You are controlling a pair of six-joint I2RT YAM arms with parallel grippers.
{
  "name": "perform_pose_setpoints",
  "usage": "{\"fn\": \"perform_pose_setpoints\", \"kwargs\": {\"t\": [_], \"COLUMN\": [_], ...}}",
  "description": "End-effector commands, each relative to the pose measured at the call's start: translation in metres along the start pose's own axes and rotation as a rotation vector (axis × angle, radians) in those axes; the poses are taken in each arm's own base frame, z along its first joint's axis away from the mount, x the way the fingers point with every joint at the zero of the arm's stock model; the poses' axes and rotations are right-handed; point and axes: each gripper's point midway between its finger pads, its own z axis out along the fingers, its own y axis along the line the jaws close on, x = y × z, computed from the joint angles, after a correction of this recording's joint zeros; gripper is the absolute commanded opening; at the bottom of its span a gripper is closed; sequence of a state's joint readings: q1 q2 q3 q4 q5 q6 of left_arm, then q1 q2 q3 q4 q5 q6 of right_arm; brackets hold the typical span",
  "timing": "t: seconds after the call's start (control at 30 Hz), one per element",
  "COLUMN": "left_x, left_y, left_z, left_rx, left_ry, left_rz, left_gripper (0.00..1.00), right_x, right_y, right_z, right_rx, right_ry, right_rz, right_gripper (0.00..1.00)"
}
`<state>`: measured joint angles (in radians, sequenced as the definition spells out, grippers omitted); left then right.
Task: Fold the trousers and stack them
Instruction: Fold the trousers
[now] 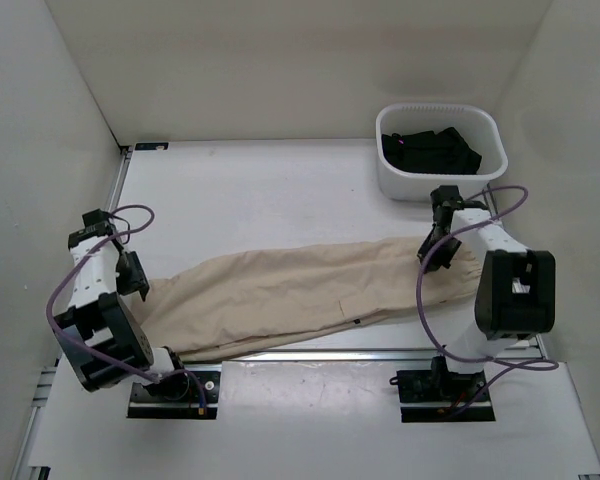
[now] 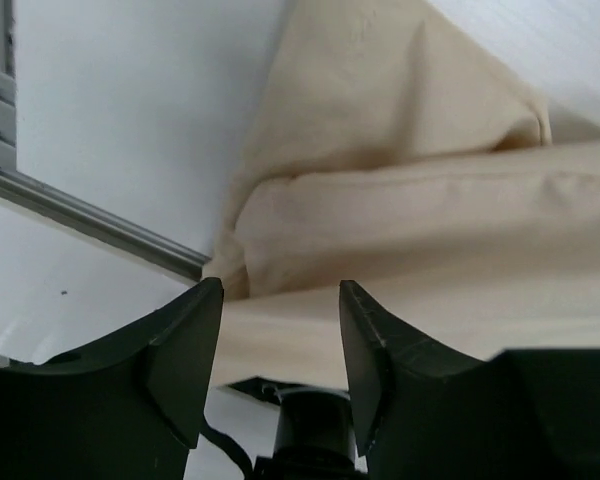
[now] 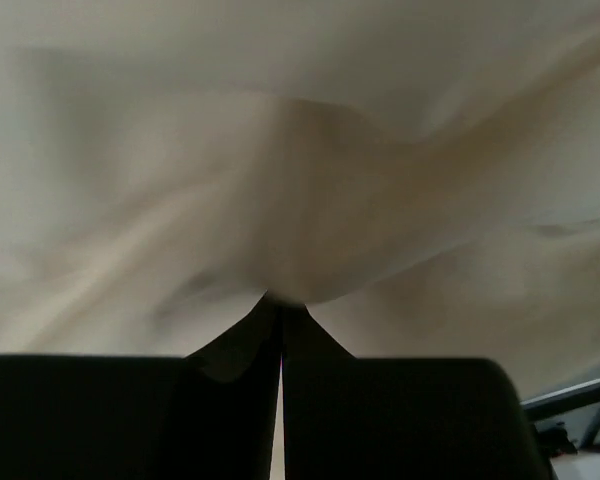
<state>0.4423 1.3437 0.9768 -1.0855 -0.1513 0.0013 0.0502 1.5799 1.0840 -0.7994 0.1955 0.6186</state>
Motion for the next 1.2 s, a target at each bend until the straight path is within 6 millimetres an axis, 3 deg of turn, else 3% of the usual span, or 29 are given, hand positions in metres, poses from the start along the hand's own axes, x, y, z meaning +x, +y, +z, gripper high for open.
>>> {"fn": "perform_pose_setpoints", "kwargs": {"t": [0.0, 0.13, 0.3, 0.47, 0.57, 0.6, 0.63, 0.83, 1.0, 1.07, 1.17], "left_x": [-0.025, -0.001, 0.005, -0.005, -0.009, -0.014, -0.014, -0.035, -0.052, -0.054, -0.068], "left_y": [0.016, 0.01, -0.006, -0.015, -0.013, -0.012, -0.011, 0.003, 0.033, 0.033, 0.032], "left_z": [0.008, 0.028, 0.059, 0.069, 0.071, 0.069, 0.069, 0.046, 0.032, 0.036, 0.043], "left_rx": [-0.055, -0.006, 0.063, 0.108, 0.097, 0.097, 0.086, 0.045, -0.056, -0.055, -0.046], "left_ry": [-0.089, 0.006, 0.084, 0.104, 0.109, 0.097, 0.097, -0.023, -0.084, -0.071, -0.075], "left_rz": [-0.056, -0.07, -0.062, -0.061, -0.06, -0.062, -0.061, -0.084, -0.135, -0.133, -0.133], "left_gripper": [0.6, 0.65, 0.68, 0.66, 0.45, 0.34, 0.14, 0.14, 0.15, 0.24, 0.28], "right_x": [0.025, 0.026, 0.026, 0.03, 0.028, 0.031, 0.032, 0.039, 0.039, 0.039, 0.036], "right_y": [-0.022, -0.026, -0.022, -0.027, -0.028, -0.03, -0.033, -0.041, -0.043, -0.042, -0.038], "right_z": [0.018, 0.028, 0.038, 0.048, 0.046, 0.047, 0.046, 0.046, 0.048, 0.051, 0.052], "right_rx": [0.042, 0.055, 0.044, 0.095, 0.096, 0.101, 0.108, 0.129, 0.137, 0.136, 0.119], "right_ry": [0.12, 0.12, 0.124, 0.155, 0.141, 0.149, 0.142, 0.142, 0.137, 0.135, 0.136], "right_rz": [0.079, 0.087, 0.11, 0.102, 0.102, 0.101, 0.101, 0.088, 0.087, 0.088, 0.081], "right_gripper": [0.0, 0.0, 0.0, 0.0, 0.0, 0.0, 0.0, 0.0, 0.0, 0.0, 0.02]}}
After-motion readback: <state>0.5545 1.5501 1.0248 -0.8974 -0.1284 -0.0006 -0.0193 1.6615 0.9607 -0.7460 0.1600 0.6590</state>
